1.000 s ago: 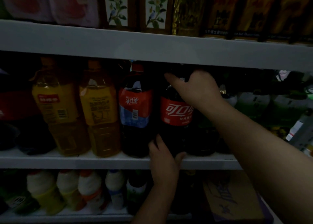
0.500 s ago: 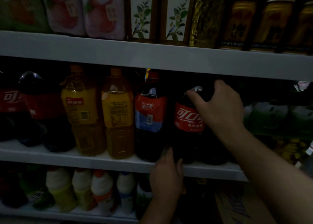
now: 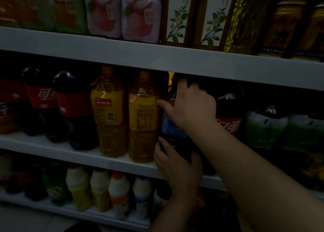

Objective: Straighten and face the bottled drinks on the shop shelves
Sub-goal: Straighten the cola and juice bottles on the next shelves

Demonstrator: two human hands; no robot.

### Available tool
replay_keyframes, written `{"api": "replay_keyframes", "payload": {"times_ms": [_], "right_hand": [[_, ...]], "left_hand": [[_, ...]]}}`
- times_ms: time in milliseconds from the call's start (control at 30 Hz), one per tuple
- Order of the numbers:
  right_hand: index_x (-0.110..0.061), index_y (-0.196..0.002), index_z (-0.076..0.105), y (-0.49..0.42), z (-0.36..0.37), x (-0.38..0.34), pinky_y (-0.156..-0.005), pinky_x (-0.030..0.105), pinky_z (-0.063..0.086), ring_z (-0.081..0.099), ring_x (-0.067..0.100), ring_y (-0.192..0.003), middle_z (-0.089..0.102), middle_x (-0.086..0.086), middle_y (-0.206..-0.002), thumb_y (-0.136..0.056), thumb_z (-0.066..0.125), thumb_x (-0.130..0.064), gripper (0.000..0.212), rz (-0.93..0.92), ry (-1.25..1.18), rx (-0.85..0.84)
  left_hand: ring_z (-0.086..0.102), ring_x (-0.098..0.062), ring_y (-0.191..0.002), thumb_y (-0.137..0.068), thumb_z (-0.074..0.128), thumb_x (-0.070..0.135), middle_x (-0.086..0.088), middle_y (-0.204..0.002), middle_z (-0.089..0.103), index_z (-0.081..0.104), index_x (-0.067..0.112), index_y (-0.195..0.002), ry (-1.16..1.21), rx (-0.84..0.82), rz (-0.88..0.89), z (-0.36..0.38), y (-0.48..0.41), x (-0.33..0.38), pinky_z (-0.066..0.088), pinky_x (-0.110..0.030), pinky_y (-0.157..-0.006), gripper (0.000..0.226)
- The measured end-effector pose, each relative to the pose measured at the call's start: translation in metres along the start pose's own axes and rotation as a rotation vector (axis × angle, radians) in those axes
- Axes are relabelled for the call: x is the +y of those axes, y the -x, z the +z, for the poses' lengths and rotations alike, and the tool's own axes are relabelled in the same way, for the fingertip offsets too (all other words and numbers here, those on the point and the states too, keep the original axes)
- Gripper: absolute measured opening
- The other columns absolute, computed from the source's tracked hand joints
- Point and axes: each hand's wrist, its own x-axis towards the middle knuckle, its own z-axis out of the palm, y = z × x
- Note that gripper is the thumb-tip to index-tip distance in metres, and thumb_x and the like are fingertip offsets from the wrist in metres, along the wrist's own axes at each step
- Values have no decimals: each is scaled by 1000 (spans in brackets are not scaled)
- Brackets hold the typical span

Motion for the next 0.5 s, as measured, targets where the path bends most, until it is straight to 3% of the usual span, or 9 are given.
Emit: {"api": "replay_keyframes", "payload": {"times_ms": [133,233,367,433,500], "right_hand": [[-22,-124,35,-11,2,8,-57,32,36,61,34,-83,58,13,-100,-68,48,-81,83,-14,-14,-72],[-22,-121,39,-18,-1,14,-60,29,40,62,31,-84,61,9,-96,-63,66,-65,77,-18,-181,-173],[-23,-113,51,-20,-8,23,-66,22,39,61,20,-90,64,0,-100,-67,72,-46,56,-89,-402,-207],[-26,-117,50,-23,-13,26,-68,17,33,52,4,-86,56,-9,-99,-67,74,-45,59,-121,-474,-280],[-26,-132,40,-29,-19,31,-71,18,35,47,2,-90,51,-10,-105,-69,75,-38,73,-133,-457,-409]], "left_hand": [[21,-26,-127,-75,61,50,-3,-138,19,9,16,-151,45,8,-23,6,3,5,15,-43,-110,99],[25,-25,-126,-74,58,47,-1,-139,19,12,21,-151,63,-4,37,5,7,-3,20,-42,-109,93],[11,-18,-143,-84,48,47,14,-155,-5,9,32,-151,161,-131,146,2,9,-20,17,-33,-113,79],[10,-16,-145,-84,44,49,16,-153,-1,16,31,-150,127,-142,225,-1,14,-27,15,-33,-115,74],[21,-16,-141,-83,44,49,10,-155,14,34,29,-145,98,-147,290,-5,20,-31,21,-37,-114,66]]}}
